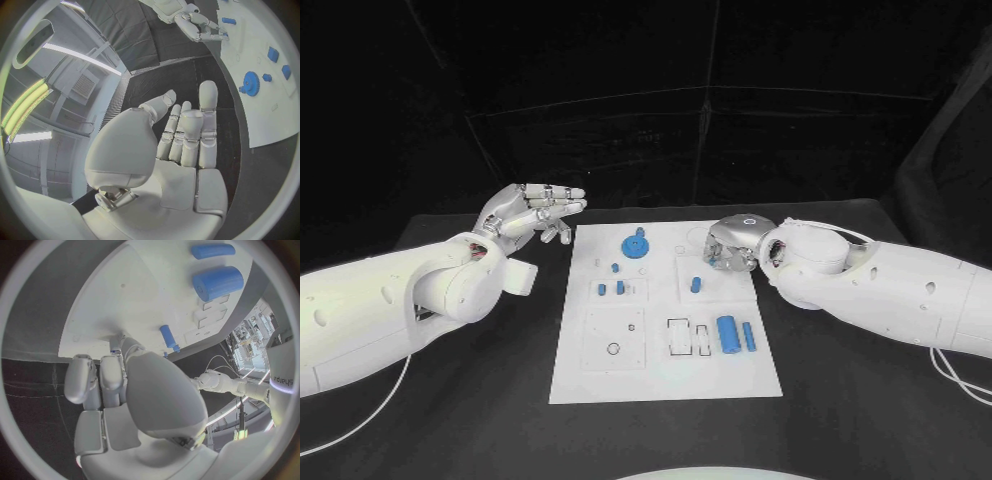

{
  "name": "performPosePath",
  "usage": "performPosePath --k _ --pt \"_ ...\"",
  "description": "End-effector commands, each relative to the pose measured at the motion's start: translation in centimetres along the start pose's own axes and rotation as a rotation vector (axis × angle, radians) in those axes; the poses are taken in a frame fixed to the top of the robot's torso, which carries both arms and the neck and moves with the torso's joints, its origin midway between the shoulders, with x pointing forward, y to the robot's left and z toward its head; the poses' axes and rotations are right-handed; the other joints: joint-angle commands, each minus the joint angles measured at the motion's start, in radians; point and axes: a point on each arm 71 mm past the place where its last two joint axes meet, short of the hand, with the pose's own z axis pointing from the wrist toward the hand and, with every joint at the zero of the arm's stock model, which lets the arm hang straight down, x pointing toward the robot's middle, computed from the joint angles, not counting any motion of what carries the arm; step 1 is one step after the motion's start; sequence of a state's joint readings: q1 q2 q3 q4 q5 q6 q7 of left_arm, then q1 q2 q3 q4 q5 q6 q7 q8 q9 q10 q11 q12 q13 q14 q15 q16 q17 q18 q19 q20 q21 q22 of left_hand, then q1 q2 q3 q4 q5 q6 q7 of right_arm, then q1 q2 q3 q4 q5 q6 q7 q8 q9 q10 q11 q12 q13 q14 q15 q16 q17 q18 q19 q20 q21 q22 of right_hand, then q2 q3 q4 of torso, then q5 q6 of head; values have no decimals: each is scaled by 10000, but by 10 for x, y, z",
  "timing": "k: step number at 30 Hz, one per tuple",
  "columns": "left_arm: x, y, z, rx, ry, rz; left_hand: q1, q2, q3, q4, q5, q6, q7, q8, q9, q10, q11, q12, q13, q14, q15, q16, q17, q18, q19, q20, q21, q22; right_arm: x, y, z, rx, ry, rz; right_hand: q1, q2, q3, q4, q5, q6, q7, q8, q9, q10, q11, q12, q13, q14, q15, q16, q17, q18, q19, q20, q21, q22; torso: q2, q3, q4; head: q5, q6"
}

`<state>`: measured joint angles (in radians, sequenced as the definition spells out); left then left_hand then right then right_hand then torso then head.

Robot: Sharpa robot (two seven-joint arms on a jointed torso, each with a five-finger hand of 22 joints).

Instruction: Assemble the parts on the task board

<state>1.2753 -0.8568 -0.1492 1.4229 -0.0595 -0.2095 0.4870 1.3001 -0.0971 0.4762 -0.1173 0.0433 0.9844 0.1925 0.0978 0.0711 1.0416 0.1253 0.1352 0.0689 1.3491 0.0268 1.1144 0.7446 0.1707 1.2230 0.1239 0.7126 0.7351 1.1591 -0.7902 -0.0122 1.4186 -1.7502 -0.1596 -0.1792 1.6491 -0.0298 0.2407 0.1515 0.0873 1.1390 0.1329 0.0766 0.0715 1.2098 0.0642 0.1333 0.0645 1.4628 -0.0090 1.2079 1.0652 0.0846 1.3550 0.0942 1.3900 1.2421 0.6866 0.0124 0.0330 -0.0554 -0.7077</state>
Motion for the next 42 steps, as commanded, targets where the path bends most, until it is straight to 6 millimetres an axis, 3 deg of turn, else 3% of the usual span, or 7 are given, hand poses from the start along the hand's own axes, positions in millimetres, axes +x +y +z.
performPosePath --k 1,8,18,23,31,37,42 --pt "-1 -2 0 151 -57 -71 -26 57 42 -3 60 58 -6 40 -16 -54 -17 61 -3 -54 4 -40 -9 125 -98 3 -48 -13 -6 2 -4 -19 -741 189 -309 -167 588 -171 -49 98 24 -47 -3 103 52 -122 18 303 -61 77 -39 -116 59 -3 72 78 -13 6 -1 30 -15" --pt "-4 -1 1 136 -115 -39 -26 57 42 -3 60 58 -6 40 -16 -54 -17 61 -3 -54 4 -40 -9 125 -98 3 -48 -13 -14 5 -17 -174 -1498 679 -954 -522 1649 -563 -33 94 58 -90 -10 148 74 -298 28 285 -29 160 -83 -121 54 29 128 153 -38 -12 -1 -1 -1" --pt "-5 -1 1 125 -140 -22 -26 57 42 -3 60 58 -6 40 -16 -54 -17 61 -3 -54 4 -40 -9 125 -98 3 -48 -13 -23 18 -34 -587 -1937 1157 -1326 -682 2137 -826 -38 105 70 -87 -6 188 69 -357 36 277 -18 209 -108 -127 67 38 162 204 -7 -10 -2 28 48" --pt "-3 -1 2 120 -108 -34 -31 55 37 -4 60 49 1 34 -21 -62 -13 75 -5 -66 6 -46 -34 125 -104 4 -62 -23 -28 43 -38 -1257 -2034 1576 -1414 -716 2256 -905 -11 94 82 -91 -8 184 78 -377 36 276 -11 229 -105 -131 77 42 175 226 -8 -13 17 96 19" --pt "2 0 5 121 15 -80 -36 54 34 -2 60 47 2 33 -22 -64 -12 79 -5 -67 7 -45 -35 125 -106 5 -66 -26 -31 96 -28 -2588 -1809 1993 -1472 -731 2324 -951 12 88 88 -92 -8 184 83 -387 36 274 -7 232 -118 -131 76 46 178 228 4 -30 34 359 -98" --pt "8 0 7 128 126 -127 -36 54 34 -2 60 47 2 33 -22 -64 -12 79 -5 -68 7 -45 -35 125 -106 5 -66 -26 -15 126 -18 -3242 -1286 2021 -1509 -741 2351 -971 24 81 92 -94 -9 180 87 -394 36 272 -4 234 -124 -130 72 48 176 224 9 -40 6 541 -182" --pt "12 -1 8 130 212 -165 -36 54 34 -2 60 47 2 33 -22 -64 -12 79 -5 -68 7 -45 -35 125 -106 5 -66 -26 4 140 -14 -3477 -767 1973 -1551 -748 2380 -997 44 72 98 -96 -10 172 93 -403 36 272 0 242 -124 -130 69 52 176 224 12 -24 12 653 -249"
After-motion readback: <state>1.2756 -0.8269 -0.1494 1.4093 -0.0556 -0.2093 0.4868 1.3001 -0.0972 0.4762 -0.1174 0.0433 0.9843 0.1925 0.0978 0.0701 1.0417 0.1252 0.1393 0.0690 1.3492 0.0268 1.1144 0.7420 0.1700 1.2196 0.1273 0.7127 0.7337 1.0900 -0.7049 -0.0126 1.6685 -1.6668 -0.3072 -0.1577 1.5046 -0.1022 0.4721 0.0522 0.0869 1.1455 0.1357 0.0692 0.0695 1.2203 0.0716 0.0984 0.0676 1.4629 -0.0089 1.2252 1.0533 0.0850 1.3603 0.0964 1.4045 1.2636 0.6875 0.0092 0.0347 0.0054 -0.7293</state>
